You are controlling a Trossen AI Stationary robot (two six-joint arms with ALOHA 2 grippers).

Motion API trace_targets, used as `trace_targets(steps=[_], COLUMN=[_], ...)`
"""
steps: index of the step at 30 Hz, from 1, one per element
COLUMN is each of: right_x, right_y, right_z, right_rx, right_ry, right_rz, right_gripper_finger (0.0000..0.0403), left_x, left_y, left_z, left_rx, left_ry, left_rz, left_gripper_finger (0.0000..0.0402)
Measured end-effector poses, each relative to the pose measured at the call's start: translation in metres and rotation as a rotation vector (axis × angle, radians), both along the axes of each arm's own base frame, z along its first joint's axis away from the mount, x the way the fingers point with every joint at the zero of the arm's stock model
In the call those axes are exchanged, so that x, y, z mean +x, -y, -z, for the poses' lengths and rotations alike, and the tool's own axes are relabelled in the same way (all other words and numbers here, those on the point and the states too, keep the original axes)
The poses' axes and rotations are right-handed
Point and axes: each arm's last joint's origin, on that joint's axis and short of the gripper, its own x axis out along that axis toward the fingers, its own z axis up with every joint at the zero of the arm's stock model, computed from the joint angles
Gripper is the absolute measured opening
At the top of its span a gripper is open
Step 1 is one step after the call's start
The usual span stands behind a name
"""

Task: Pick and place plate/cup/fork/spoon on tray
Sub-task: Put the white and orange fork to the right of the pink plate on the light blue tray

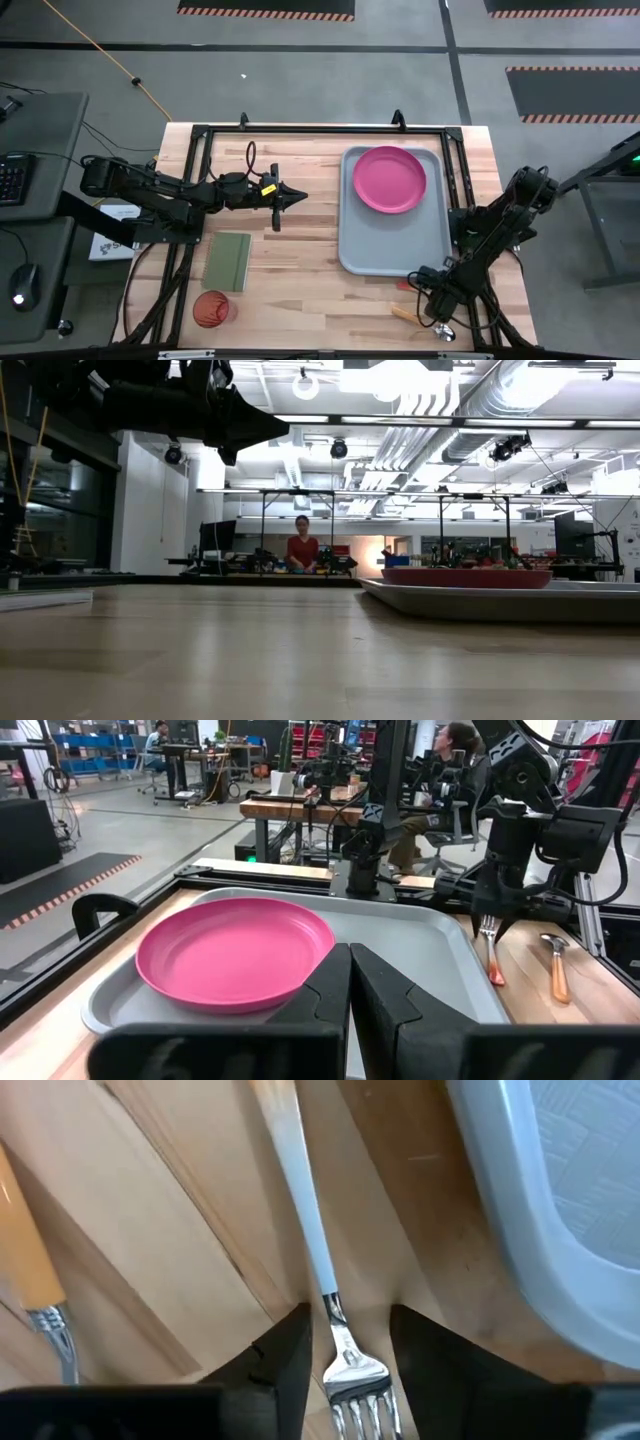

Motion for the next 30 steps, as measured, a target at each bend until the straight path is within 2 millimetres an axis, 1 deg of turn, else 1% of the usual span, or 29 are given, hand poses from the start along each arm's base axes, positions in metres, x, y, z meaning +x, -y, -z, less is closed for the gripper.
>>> trace_targets(steps=[2,5,6,7,10,13,15,20,22,24,30], right_x=[0.0,-0.001,-0.001,-0.002,-0.002,-0.002,-0.002,0.0,0.005,0.012,0.037], right_y=[0.001,0.002,0.002,0.003,0.003,0.005,0.005,0.002,0.003,0.007,0.032], right_z=[0.0,0.0,0.0,-0.001,-0.005,-0.013,-0.02,-0.033,-0.037,-0.041,-0.043], right_rx=[-0.007,-0.02,-0.02,-0.018,0.007,0.025,0.064,0.18,0.222,0.23,0.189], right_ry=[-0.002,-0.009,-0.009,-0.007,0.012,0.054,0.088,0.163,0.192,0.224,0.296], right_rz=[-0.022,-0.028,-0.031,-0.031,-0.043,-0.046,-0.049,-0.135,-0.167,-0.163,-0.23], right_gripper_finger=[0.0097,0.0033,0.0018,0.0011,0.0017,0.0005,0.0006,0.0003,0.0002,0.0002,0.0001], left_x=[0.0,0.0,0.0,0.0,0.0,0.0,0.0,0.0,0.0,0.0,0.0], left_y=[0.0,0.0,0.0,0.0,0.0,0.0,0.0,0.0,0.0,0.0,0.0], left_z=[0.0,0.0,0.0,0.0,0.0,0.0,0.0,0.0,0.0,0.0,0.0], left_rx=[0.0,0.0,0.0,0.0,0.0,0.0,0.0,0.0,0.0,0.0,0.0], left_ry=[0.0,0.0,0.0,0.0,0.0,0.0,0.0,0.0,0.0,0.0,0.0], left_rz=[0.0,0.0,0.0,0.0,0.0,0.0,0.0,0.0,0.0,0.0,0.0], left_gripper_finger=[0.0,0.0,0.0,0.0,0.0,0.0,0.0,0.0,0.0,0.0,0.0])
